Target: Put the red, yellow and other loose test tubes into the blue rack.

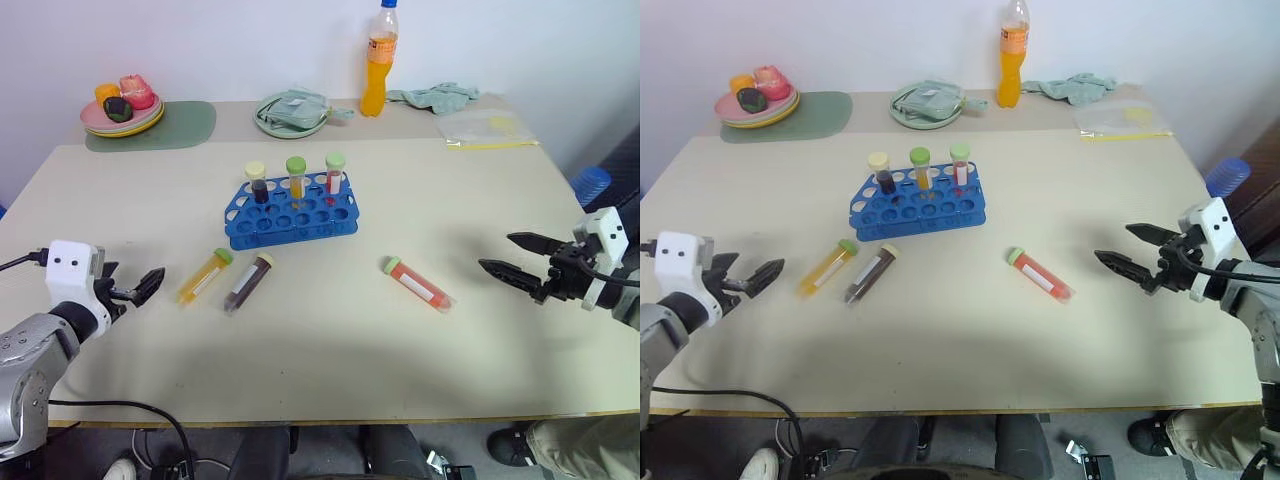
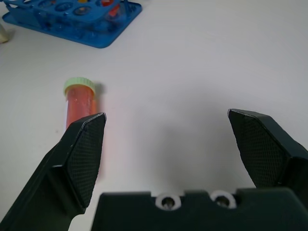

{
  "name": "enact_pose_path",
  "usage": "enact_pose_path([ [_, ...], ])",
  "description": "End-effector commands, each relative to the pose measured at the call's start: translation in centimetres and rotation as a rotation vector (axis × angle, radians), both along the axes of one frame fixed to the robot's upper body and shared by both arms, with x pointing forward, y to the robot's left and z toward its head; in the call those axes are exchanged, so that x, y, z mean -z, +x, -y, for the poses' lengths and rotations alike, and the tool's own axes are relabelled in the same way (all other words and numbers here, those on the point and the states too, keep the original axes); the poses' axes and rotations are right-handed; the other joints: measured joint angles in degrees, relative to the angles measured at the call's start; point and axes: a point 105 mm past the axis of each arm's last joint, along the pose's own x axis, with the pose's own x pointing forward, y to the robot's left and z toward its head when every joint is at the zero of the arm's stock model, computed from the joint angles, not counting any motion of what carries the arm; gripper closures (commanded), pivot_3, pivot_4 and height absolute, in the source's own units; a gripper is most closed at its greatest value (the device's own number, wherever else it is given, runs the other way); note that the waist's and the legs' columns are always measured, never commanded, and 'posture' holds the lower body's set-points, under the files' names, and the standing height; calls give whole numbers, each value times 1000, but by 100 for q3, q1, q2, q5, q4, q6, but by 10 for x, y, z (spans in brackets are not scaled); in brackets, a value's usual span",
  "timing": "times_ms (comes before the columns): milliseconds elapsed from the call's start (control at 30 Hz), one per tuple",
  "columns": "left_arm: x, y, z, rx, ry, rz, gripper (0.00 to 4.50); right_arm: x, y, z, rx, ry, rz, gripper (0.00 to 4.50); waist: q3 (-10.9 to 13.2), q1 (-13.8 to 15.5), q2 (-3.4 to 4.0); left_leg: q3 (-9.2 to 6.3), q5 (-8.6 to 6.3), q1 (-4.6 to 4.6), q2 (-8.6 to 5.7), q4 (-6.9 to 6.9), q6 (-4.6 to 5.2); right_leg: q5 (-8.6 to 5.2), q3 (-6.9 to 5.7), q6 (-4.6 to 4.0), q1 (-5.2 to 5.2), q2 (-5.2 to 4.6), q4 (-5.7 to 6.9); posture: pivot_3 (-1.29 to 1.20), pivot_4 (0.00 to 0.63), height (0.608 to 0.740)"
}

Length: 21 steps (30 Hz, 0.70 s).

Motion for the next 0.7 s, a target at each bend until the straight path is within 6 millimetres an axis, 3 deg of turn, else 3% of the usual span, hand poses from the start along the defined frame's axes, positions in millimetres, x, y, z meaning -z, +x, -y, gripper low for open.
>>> enact_pose_path([
  [33,-8,0,-1,-9,17,40,191,-12,6,1,1,-33,44,0,1,-3,1,1,0,0,-1,0,0,0,0,0,-1,0,0,0,150,740],
  [233,-16,10,12,22,8,88,191,-18,9,-4,-10,-50,55,0,1,2,1,1,0,0,-1,-1,0,0,0,0,-1,0,0,0,150,740],
  [333,-29,14,28,98,-2,138,191,-15,6,-6,-6,-68,35,0,1,6,1,0,0,0,-2,-1,0,0,0,0,0,0,-2,0,150,740],
  [500,-54,20,77,328,-38,202,191,-14,6,-9,3,-149,-14,0,1,9,0,-1,0,-3,-3,2,0,0,-1,1,0,0,-2,0,150,740],
  [700,-49,11,134,639,8,154,191,-18,1,-31,-43,-213,-88,0,4,-32,9,7,0,-3,-2,-6,1,0,1,1,-6,2,-2,0,150,740],
])
